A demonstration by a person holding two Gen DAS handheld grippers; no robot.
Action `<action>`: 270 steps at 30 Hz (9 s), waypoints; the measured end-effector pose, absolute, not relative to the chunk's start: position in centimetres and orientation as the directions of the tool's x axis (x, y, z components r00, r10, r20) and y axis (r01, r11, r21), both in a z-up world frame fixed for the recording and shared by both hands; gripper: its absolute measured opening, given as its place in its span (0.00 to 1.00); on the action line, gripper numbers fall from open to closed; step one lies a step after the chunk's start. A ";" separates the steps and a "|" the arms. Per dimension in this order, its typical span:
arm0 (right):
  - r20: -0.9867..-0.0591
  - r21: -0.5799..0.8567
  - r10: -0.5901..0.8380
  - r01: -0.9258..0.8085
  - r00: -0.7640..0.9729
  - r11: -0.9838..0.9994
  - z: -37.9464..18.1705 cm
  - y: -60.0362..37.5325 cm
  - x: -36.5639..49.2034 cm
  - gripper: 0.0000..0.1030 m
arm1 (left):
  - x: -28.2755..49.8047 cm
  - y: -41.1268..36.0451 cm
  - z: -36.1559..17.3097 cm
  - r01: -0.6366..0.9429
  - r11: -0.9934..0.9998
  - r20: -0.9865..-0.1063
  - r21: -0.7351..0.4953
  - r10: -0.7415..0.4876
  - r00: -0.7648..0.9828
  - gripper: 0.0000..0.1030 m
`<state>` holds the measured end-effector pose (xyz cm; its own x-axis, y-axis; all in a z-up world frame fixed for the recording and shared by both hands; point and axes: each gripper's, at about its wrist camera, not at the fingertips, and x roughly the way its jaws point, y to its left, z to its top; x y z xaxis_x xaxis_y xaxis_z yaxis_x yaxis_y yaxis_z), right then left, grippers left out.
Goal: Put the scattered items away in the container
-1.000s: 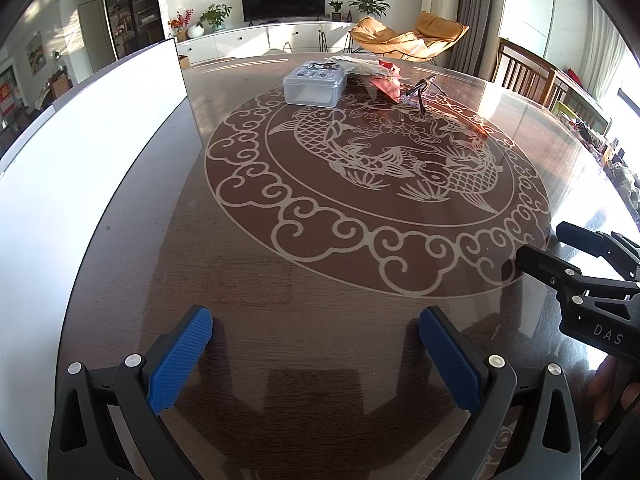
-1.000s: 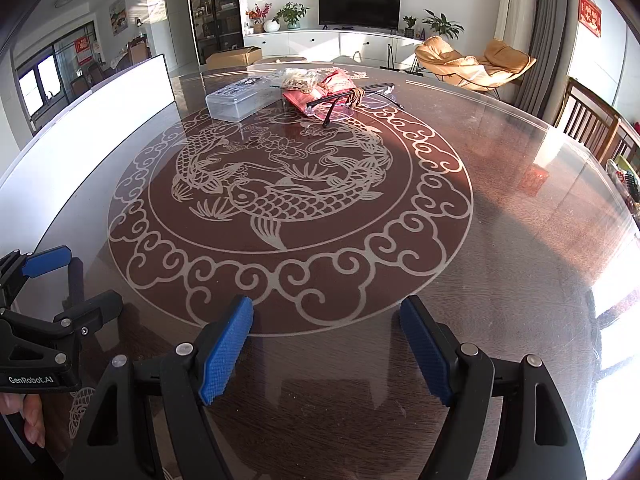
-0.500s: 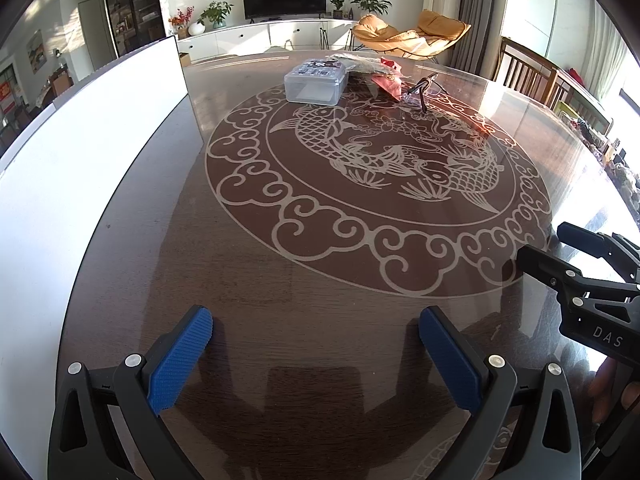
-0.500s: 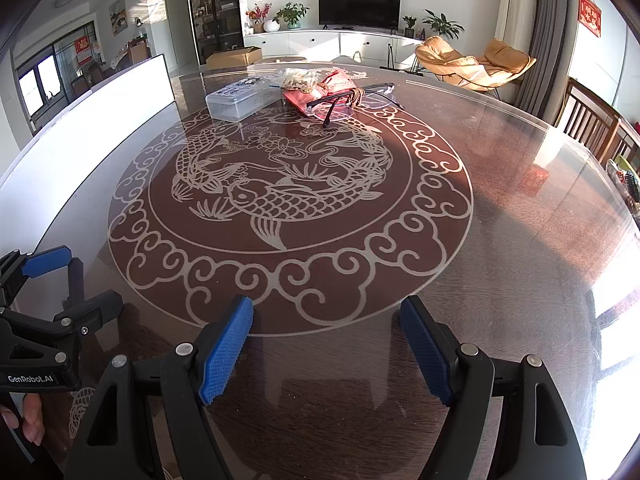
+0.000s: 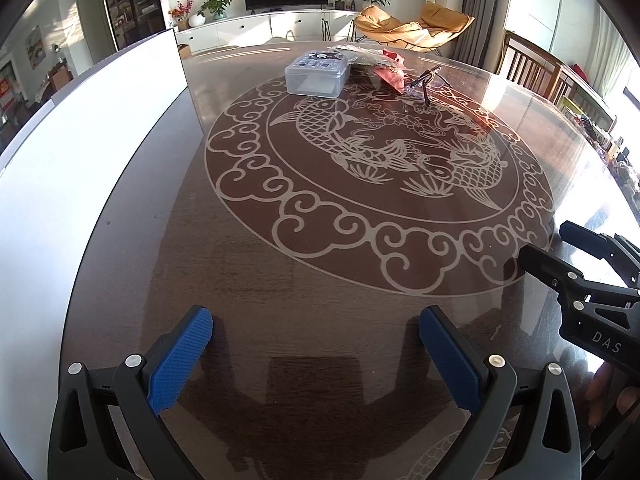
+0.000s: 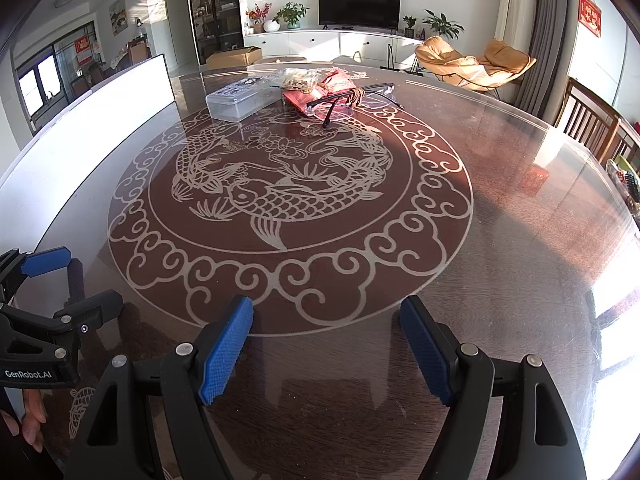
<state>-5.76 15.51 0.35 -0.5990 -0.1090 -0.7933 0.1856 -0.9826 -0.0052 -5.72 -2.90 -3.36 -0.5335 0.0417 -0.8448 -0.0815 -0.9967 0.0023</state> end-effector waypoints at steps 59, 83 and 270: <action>-0.778 0.333 -0.270 -0.008 -0.567 -0.943 2.2 18.1 -23.5 0.74 | -6.8 -4.0 -3.4 -0.175 -0.985 -0.873 0.002 0.084 -0.480 1.00; -0.809 0.226 -0.267 0.141 -0.525 -0.964 1.0 20.2 -16.1 0.12 | -9.0 -3.3 -3.5 -0.211 -0.978 -0.841 0.001 0.113 -0.528 1.00; -0.815 -0.007 -0.159 0.284 -0.557 -0.959 -0.4 13.1 -6.1 1.00 | -6.9 -4.7 -3.5 -0.146 -0.989 -0.832 0.005 0.077 -0.550 1.00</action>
<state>-6.12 13.08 -0.42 -0.5569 -0.1594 -0.8151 0.2841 -0.9588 -0.0066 -6.91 -4.73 -3.53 -0.5499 0.0771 -0.8317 -0.1465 -0.9892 0.0051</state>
